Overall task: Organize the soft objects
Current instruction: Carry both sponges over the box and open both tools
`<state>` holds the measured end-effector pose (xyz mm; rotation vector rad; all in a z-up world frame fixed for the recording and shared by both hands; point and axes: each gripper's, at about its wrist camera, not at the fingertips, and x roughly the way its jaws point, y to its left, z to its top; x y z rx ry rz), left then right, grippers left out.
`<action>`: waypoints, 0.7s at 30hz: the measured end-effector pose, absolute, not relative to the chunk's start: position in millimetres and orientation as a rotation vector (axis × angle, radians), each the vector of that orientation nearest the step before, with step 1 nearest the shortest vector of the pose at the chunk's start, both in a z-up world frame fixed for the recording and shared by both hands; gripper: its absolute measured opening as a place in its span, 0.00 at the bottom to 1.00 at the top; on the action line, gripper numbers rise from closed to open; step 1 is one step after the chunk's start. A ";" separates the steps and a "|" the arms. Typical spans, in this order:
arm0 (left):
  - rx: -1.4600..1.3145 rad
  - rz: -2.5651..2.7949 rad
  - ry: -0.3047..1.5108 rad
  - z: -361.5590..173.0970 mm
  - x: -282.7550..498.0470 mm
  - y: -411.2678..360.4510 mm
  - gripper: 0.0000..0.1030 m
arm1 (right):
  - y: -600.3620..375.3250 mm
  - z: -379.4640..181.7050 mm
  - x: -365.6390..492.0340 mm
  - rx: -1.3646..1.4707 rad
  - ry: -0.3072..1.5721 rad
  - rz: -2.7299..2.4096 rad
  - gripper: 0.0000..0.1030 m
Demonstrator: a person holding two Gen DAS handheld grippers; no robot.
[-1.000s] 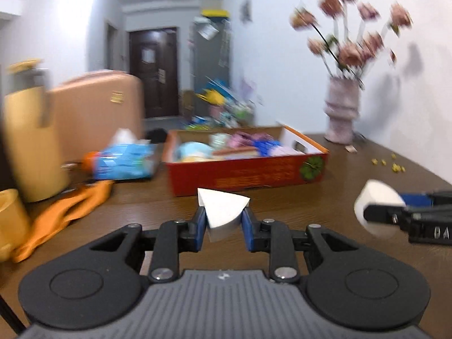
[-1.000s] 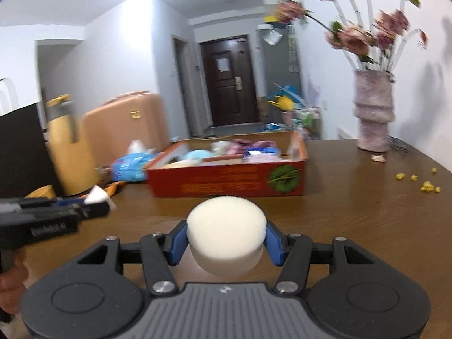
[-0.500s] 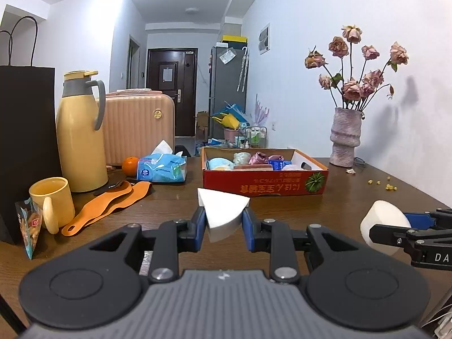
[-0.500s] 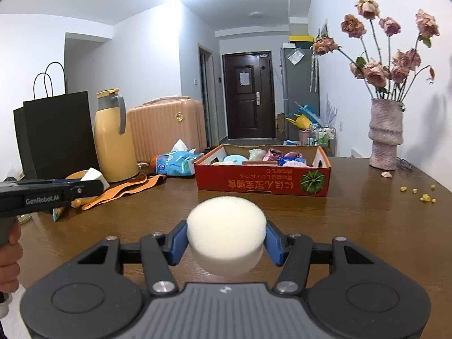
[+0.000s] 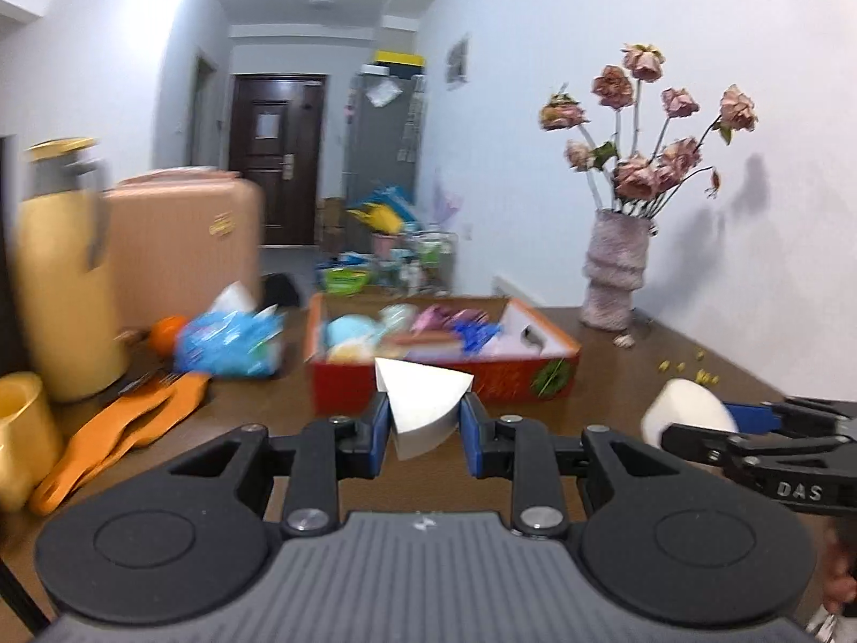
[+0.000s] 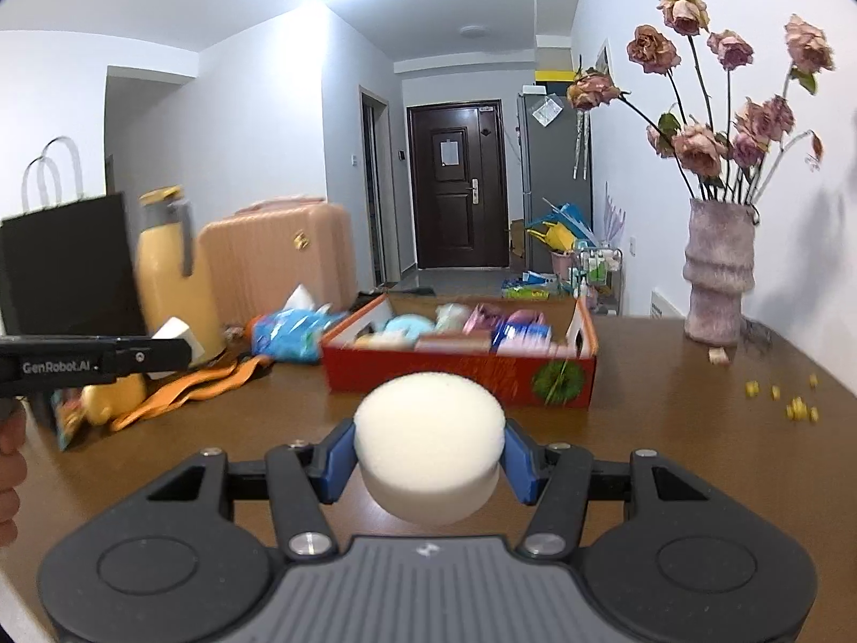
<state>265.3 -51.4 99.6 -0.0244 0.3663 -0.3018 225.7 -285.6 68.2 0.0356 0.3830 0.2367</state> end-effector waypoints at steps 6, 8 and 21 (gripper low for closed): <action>-0.078 -0.399 0.476 123.3 414.0 -106.0 0.27 | -331.0 107.3 361.2 0.040 0.388 0.233 0.54; -0.103 -0.393 0.521 119.6 461.2 -124.5 0.27 | -346.8 112.8 414.3 0.071 0.424 0.238 0.54; -0.090 -0.421 0.720 41.5 633.0 -204.5 0.27 | -377.3 56.3 667.7 0.172 0.652 0.212 0.56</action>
